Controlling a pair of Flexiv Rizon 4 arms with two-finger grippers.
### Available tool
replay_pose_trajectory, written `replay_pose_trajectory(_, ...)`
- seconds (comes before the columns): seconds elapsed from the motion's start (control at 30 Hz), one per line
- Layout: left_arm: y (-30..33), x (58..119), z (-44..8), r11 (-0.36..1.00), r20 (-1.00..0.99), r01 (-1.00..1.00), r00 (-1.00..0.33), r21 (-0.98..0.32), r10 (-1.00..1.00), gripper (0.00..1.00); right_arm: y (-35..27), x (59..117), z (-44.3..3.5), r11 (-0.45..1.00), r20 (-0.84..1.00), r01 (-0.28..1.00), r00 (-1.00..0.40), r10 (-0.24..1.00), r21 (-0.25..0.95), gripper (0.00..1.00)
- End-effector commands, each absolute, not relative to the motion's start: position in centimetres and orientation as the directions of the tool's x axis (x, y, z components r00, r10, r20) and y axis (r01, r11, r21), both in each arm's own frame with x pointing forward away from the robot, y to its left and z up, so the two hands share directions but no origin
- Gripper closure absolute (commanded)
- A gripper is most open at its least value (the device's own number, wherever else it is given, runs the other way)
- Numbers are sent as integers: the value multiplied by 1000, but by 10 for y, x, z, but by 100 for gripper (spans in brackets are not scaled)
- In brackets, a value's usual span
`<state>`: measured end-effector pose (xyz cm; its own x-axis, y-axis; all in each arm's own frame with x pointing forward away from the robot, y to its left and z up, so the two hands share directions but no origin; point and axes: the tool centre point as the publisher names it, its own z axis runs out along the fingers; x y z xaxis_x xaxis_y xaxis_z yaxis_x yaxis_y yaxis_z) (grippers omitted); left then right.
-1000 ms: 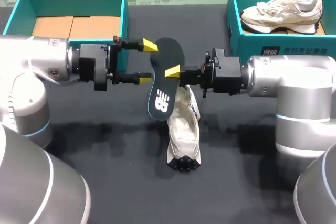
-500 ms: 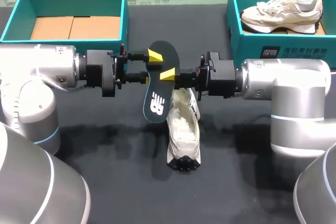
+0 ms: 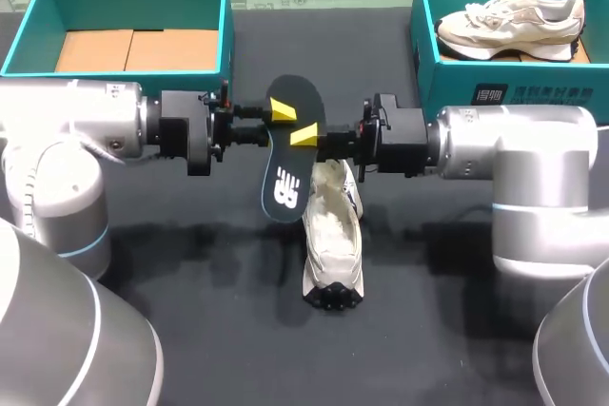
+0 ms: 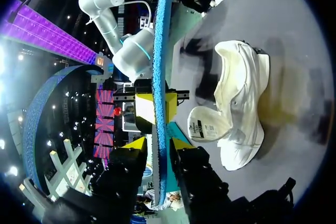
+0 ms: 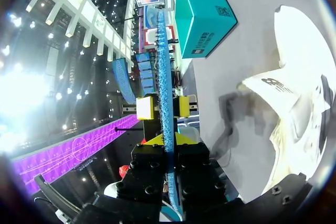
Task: Take the shoe out of the shoebox, open the shoe tongue, remove and reinsert the insole, then place the shoe into the shoebox
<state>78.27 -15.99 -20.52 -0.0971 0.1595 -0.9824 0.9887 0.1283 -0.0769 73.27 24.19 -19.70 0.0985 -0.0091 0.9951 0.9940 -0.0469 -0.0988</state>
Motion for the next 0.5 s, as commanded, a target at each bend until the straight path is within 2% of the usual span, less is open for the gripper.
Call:
replay_pose_trajectory(0.03, -162, 783, -207, 124, -982, 990, -94, -74, 164, 78, 242, 733, -198, -42, 995, 994, 99, -9, -99, 100)
replay_pose_trajectory(0.4, -167, 784, -209, 110, -982, 991, -88, -70, 167, 87, 241, 734, -199, -35, 995, 994, 103, -12, -103, 100)
replay_pose_trajectory(0.5, -168, 786, -210, 111, -982, 991, -88, -70, 168, 100, 241, 734, -199, -33, 994, 994, 104, -13, -105, 100)
